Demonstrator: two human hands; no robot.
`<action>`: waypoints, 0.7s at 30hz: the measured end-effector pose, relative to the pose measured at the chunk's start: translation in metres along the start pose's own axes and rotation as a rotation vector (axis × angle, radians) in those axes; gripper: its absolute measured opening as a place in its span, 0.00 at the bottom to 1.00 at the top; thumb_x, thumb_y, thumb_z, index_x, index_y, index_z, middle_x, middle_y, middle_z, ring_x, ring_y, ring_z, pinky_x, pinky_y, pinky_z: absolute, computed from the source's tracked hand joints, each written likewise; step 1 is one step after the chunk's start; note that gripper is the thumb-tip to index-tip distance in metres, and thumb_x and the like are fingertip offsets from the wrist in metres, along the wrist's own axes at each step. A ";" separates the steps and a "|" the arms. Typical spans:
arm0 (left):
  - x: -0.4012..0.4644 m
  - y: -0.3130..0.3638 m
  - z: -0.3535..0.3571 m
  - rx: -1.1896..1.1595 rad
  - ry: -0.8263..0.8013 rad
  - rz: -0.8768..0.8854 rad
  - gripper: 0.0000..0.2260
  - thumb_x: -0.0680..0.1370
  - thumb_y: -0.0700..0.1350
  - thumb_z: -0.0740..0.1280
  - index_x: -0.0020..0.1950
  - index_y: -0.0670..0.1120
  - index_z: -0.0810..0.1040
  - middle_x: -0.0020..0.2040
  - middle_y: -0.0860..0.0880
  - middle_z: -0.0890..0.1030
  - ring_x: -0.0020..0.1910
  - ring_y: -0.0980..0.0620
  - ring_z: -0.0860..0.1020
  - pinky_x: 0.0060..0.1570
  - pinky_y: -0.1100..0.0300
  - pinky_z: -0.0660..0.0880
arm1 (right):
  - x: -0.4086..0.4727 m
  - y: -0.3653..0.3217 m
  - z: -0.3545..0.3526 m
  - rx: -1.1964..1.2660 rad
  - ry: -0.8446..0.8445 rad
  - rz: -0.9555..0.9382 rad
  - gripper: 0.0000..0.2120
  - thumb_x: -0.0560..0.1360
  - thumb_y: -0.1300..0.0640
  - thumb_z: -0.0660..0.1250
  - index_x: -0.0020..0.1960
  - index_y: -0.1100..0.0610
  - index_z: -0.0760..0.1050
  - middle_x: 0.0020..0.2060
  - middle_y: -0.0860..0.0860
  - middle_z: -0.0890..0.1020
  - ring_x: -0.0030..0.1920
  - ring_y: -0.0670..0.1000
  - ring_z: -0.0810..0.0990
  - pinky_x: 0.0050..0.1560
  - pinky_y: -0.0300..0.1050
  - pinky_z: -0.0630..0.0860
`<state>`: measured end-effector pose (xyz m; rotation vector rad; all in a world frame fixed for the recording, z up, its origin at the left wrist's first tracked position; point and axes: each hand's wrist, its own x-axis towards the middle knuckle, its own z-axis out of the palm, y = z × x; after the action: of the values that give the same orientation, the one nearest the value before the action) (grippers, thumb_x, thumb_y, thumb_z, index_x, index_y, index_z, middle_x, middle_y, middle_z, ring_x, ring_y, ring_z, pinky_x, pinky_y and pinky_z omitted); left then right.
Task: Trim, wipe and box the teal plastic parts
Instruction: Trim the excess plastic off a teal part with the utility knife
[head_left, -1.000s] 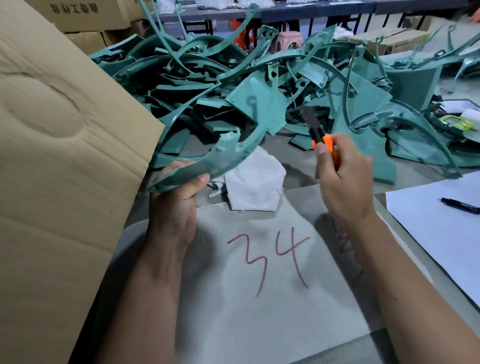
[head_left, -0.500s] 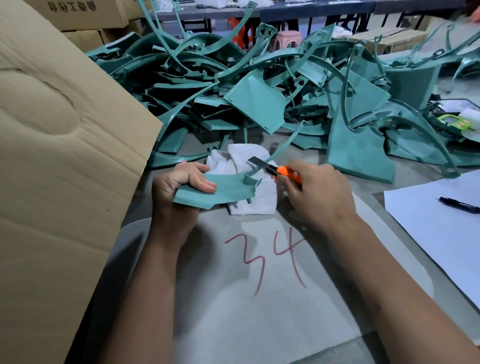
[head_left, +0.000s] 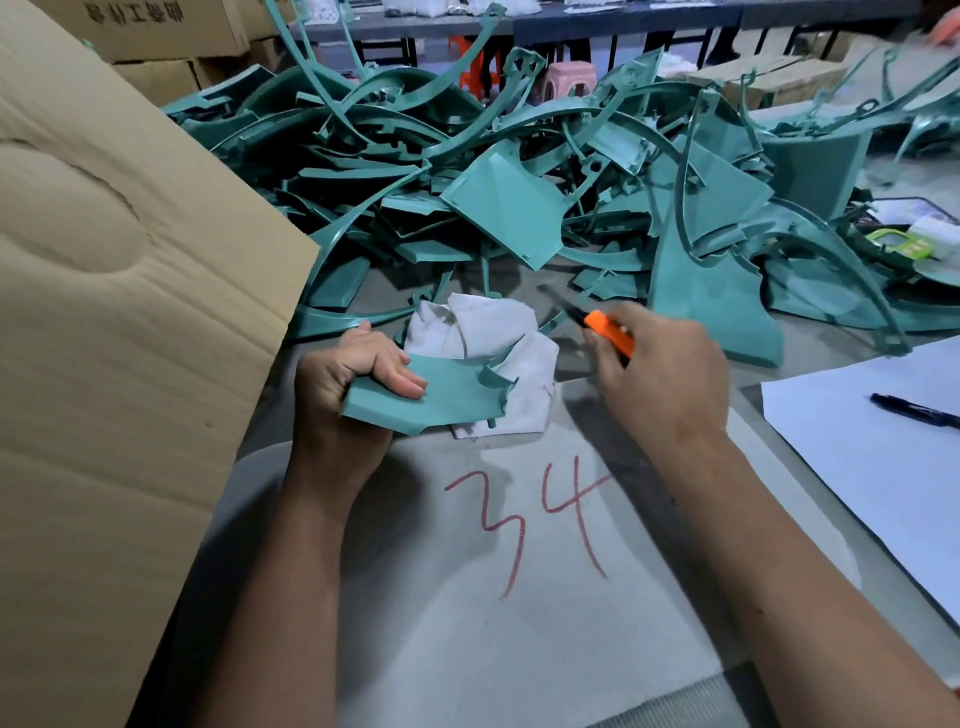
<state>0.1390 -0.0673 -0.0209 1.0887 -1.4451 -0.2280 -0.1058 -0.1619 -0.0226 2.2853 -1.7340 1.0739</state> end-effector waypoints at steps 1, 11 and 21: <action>0.000 0.000 0.000 0.001 0.004 -0.003 0.07 0.71 0.34 0.70 0.34 0.42 0.80 0.33 0.41 0.81 0.37 0.39 0.76 0.51 0.40 0.73 | -0.003 -0.004 0.001 0.002 -0.034 -0.069 0.09 0.80 0.46 0.68 0.50 0.51 0.80 0.33 0.50 0.80 0.32 0.56 0.76 0.34 0.47 0.74; -0.002 0.004 -0.001 -0.021 0.002 -0.047 0.07 0.71 0.31 0.69 0.35 0.41 0.80 0.33 0.43 0.80 0.34 0.47 0.74 0.54 0.61 0.71 | 0.003 0.005 0.000 -0.079 -0.122 0.123 0.12 0.81 0.44 0.67 0.49 0.52 0.80 0.34 0.53 0.80 0.35 0.60 0.78 0.39 0.52 0.80; -0.001 0.008 -0.003 -0.138 0.011 -0.074 0.03 0.70 0.33 0.68 0.40 0.38 0.80 0.36 0.35 0.79 0.34 0.43 0.73 0.48 0.67 0.72 | 0.005 0.009 -0.002 -0.007 0.206 0.137 0.12 0.82 0.46 0.66 0.50 0.54 0.81 0.35 0.52 0.80 0.34 0.57 0.72 0.35 0.47 0.64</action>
<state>0.1372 -0.0612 -0.0150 1.0297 -1.3602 -0.3684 -0.1143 -0.1684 -0.0220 1.9938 -1.8279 1.2743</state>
